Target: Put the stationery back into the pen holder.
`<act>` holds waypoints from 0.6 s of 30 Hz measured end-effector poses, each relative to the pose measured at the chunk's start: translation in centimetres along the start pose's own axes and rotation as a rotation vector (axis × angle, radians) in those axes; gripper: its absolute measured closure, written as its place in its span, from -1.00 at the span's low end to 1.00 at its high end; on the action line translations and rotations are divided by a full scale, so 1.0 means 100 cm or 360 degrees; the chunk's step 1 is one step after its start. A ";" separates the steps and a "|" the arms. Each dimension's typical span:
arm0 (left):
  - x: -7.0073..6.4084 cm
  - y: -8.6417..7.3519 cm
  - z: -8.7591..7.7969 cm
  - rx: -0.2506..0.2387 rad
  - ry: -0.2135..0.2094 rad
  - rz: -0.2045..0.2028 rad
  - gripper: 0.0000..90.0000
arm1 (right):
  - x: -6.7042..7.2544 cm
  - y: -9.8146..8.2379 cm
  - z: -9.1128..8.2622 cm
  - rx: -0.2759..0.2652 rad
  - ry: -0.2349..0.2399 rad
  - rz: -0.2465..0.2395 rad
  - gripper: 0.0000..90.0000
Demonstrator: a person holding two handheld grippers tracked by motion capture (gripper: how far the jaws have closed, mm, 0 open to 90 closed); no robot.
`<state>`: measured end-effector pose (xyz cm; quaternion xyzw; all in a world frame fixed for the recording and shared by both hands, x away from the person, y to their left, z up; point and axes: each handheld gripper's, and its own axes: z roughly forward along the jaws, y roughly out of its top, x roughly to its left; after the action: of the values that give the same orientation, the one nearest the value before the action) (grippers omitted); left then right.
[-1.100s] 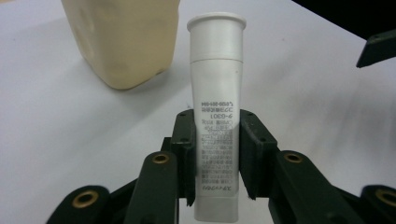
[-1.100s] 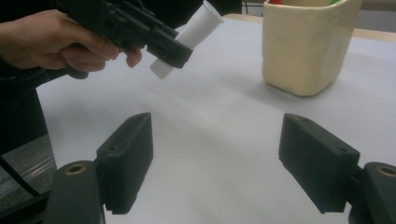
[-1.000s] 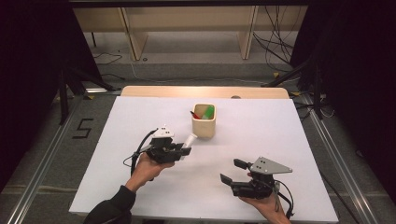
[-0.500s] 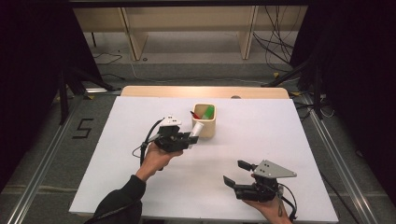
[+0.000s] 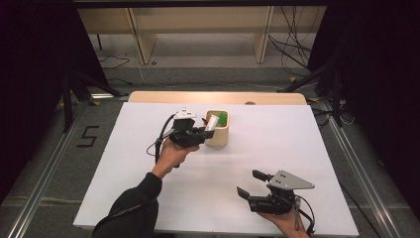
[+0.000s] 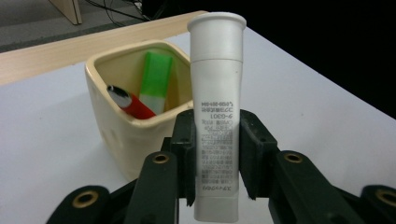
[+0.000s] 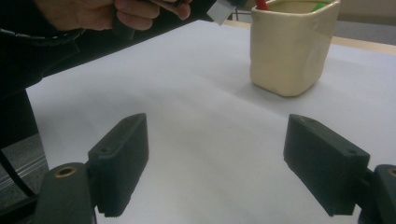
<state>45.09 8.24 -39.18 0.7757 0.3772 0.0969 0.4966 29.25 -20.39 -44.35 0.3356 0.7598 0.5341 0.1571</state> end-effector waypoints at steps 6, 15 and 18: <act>0.002 0.012 0.004 -0.0029 0.0007 -0.0017 0.56 | 0.001 -0.001 0.001 0.0009 -0.0001 -0.0006 -0.49; 0.003 0.025 0.015 -0.0042 0.0007 -0.0032 0.56 | 0.002 -0.001 0.002 0.0014 0.0010 -0.0018 -0.49; 0.002 0.031 0.018 -0.0051 0.0017 -0.0034 0.56 | 0.002 -0.001 0.002 0.0016 0.0010 -0.0020 -0.49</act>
<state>47.66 6.46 -37.49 0.7630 0.3866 0.1018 0.5079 29.20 -20.16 -44.53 0.3299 0.7652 0.5303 0.1565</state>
